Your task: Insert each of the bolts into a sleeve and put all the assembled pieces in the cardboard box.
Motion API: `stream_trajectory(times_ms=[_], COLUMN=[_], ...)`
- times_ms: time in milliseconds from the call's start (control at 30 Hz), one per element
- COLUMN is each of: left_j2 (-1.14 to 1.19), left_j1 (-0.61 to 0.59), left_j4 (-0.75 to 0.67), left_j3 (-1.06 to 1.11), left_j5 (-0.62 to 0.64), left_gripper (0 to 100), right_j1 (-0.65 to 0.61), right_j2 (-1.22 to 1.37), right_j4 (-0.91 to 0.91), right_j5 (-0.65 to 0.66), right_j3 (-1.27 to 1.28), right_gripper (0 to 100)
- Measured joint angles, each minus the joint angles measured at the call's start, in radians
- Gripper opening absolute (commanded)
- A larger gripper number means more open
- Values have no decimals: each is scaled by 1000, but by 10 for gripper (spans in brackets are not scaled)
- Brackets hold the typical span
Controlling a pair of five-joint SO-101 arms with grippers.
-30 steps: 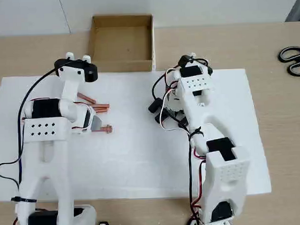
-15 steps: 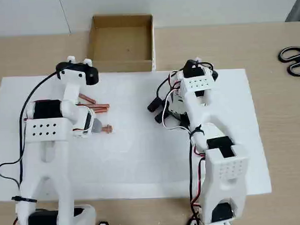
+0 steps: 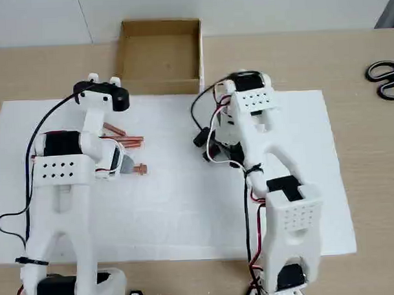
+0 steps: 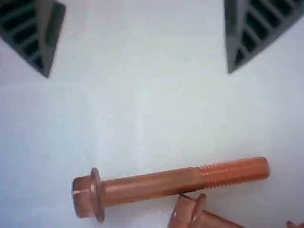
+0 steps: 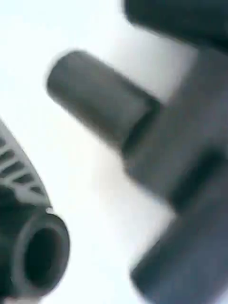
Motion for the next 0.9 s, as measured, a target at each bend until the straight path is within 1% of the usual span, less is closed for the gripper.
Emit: stream_trajectory(times_ms=[67, 167, 233, 300, 367, 400, 500, 633, 733, 800, 900], left_j2=[3, 6, 8, 21, 74, 110, 261, 474, 555, 565, 572], left_j1=[0, 0, 0, 0, 0, 0, 0, 0, 0, 0, 0], left_j4=[0, 0, 0, 0, 0, 9, 61, 133, 199, 229, 256], left_j3=[0, -11, -49, -103, -167, -204, -322, -493, -589, -615, -629], left_j5=[0, 41, 72, 103, 137, 152, 196, 282, 282, 221, 29], left_gripper=[227, 227, 227, 227, 227, 227, 227, 226, 226, 226, 225], right_j1=[8, 3, 2, 8, 6, 2, 5, 5, 11, 23, 37], right_j2=[-5, -60, -120, -170, -206, -216, -226, -226, -226, -226, -226], right_j4=[2, 2, -2, -14, -20, -21, -18, -6, -6, -6, -6], right_j5=[61, 175, 275, 402, 522, 552, 594, 603, 605, 605, 605], right_j3=[-2, -2, -2, -2, -2, -2, -2, -2, -2, -2, -2], right_gripper=[24, 24, 24, 24, 24, 24, 24, 24, 24, 24, 24])
